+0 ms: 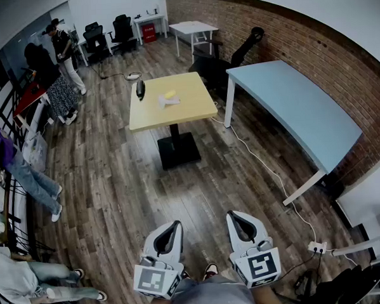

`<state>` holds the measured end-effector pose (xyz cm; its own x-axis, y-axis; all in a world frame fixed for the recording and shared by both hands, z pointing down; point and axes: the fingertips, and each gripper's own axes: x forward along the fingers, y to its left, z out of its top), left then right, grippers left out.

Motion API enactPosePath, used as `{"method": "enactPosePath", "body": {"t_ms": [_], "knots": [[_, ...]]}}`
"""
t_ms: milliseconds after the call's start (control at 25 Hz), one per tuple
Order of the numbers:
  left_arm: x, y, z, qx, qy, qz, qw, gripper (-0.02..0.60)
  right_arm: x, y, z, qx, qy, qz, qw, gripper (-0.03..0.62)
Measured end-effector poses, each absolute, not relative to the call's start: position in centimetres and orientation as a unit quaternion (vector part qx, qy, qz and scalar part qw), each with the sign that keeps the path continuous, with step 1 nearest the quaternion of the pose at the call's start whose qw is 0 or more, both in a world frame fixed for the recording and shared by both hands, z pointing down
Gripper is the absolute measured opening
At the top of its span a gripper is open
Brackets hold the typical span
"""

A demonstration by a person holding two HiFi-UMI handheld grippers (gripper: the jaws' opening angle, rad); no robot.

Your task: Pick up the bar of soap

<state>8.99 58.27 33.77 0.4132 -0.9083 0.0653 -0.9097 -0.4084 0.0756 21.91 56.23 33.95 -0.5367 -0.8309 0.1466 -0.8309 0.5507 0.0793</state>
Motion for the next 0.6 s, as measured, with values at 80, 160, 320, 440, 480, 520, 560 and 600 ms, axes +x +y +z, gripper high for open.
{"method": "enactPosePath", "body": {"t_ms": [80,160,320,440,480,520,560,600], "knots": [[9.6,58.3,33.9,0.840,-0.541,0.008,0.049,0.003,22.4,56.2,34.1,0.474,-0.877,0.002,0.084,0.000],[10.1,58.3,34.2,0.841,-0.539,0.008,0.047,0.003,22.8,56.2,34.2,0.473,-0.877,0.003,0.083,0.000],[10.9,58.5,34.2,0.839,-0.542,0.007,0.048,0.003,23.5,56.3,34.3,0.469,-0.879,0.001,0.081,0.000],[11.4,58.5,33.9,0.837,-0.545,0.009,0.046,0.003,24.0,56.3,34.2,0.467,-0.881,0.002,0.078,0.000],[11.6,58.5,34.0,0.837,-0.546,0.009,0.045,0.003,24.2,56.3,34.3,0.466,-0.881,0.006,0.077,0.000],[11.6,58.4,34.0,0.836,-0.547,0.009,0.044,0.003,24.3,56.2,34.3,0.464,-0.882,0.010,0.074,0.000],[11.7,58.4,34.0,0.835,-0.548,0.010,0.043,0.003,24.5,56.2,34.4,0.463,-0.884,0.015,0.071,0.002],[11.8,58.3,34.0,0.834,-0.550,0.011,0.042,0.003,24.7,56.1,34.4,0.462,-0.884,0.019,0.067,0.002]]}}
